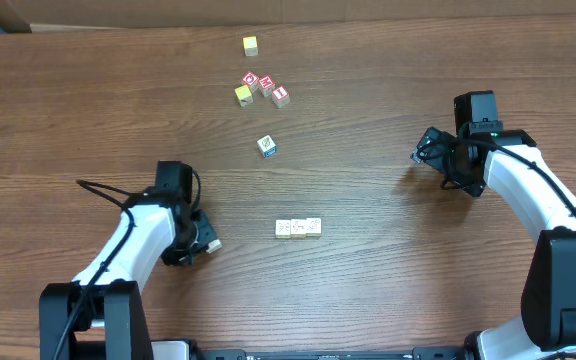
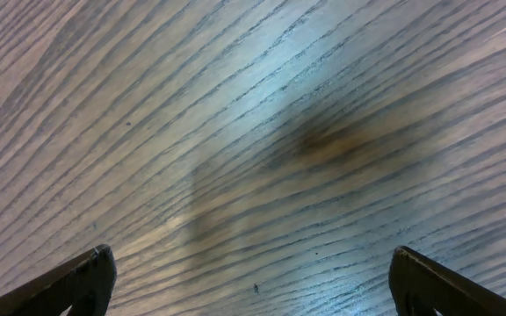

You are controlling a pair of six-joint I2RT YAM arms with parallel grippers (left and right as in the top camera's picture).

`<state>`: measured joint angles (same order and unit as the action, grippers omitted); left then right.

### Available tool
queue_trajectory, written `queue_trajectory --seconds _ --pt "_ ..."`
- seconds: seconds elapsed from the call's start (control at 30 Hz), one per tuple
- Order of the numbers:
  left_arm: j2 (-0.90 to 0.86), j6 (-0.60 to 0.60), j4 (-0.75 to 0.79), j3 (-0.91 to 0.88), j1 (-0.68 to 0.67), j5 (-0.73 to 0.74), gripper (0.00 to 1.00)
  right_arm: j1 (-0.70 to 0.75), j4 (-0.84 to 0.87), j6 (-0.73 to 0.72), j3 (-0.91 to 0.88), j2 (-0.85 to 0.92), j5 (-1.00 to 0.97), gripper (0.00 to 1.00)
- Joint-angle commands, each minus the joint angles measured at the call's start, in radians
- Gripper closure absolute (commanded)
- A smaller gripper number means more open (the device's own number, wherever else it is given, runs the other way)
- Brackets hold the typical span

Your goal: Flip 5 blocks

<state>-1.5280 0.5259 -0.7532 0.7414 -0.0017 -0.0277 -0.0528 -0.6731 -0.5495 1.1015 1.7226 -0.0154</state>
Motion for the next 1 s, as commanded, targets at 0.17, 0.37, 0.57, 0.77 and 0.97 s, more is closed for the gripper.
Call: queue_trajectory --seconds 0.17,0.37,0.57,0.77,0.97 --pt "-0.003 0.021 0.077 -0.011 -0.083 0.114 0.86 0.003 0.006 0.001 0.011 -0.023 -0.013 0.00" --pt "-0.003 0.021 0.109 -0.011 -0.138 0.115 0.86 0.003 0.006 0.001 0.011 -0.023 -0.013 0.00" --pt "-0.003 0.020 0.126 -0.009 -0.152 0.142 0.85 0.003 0.006 0.001 0.011 -0.023 -0.013 0.00" --pt "-0.003 -0.023 0.135 0.013 -0.155 0.213 0.85 0.003 0.006 0.001 0.011 -0.023 -0.013 0.00" --pt "-0.003 -0.063 0.139 0.016 -0.194 0.230 0.85 0.003 0.006 0.001 0.011 -0.023 -0.013 0.00"
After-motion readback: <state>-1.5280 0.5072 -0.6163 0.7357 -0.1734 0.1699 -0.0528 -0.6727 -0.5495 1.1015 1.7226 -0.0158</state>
